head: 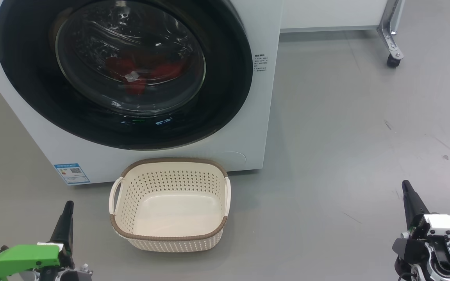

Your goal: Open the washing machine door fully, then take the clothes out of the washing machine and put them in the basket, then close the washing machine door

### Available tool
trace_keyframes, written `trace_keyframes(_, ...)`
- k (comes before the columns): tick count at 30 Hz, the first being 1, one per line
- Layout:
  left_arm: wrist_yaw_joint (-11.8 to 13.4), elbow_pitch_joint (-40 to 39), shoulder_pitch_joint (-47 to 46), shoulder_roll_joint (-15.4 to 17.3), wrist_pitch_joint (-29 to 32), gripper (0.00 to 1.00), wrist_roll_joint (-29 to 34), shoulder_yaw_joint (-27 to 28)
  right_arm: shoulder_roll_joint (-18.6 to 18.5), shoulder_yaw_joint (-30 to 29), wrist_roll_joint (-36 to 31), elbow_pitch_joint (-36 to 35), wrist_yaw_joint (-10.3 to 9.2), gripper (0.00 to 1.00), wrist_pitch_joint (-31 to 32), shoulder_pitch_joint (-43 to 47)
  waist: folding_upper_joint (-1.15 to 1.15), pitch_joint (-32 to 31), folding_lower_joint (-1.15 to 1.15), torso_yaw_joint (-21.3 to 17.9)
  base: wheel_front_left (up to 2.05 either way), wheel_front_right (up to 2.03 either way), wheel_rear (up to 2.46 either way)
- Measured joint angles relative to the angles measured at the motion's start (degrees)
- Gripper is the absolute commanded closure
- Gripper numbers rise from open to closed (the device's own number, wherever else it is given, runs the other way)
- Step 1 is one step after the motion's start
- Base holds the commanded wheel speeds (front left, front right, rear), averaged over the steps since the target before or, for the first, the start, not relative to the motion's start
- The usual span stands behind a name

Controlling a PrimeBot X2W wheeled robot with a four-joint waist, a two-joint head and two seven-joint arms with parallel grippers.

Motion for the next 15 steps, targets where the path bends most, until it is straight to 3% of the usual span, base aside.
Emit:
trace_keyframes(7, 0.04, 1.21, 0.63, -0.35, -0.01, 1.0, 0.03, -0.13, 0.38, 0.02, 0.01, 1.15, -0.03, 1.0, -0.02, 0.67, 0.0, -0.01, 0.0, 0.0, 0.0, 0.0, 0.0)
trace_keyframes(8, 0.04, 1.85, 1.15, -0.64, -0.01, 0.0, 0.03, -0.2, 0.74, 0.04, 0.01, 1.77, -0.03, 0.0, -0.02, 1.32, 0.0, -0.01, 0.0, 0.0, 0.0, 0.0, 0.0)
trace_keyframes(15, 0.04, 3.67, 3.3, -1.71, -0.11, 0.0, 0.03, -0.49, 1.85, 0.09, 0.01, 3.5, -0.03, 0.0, -0.11, 3.78, 0.0, -0.02, 0.0, -0.01, 0.0, 0.0, 0.0)
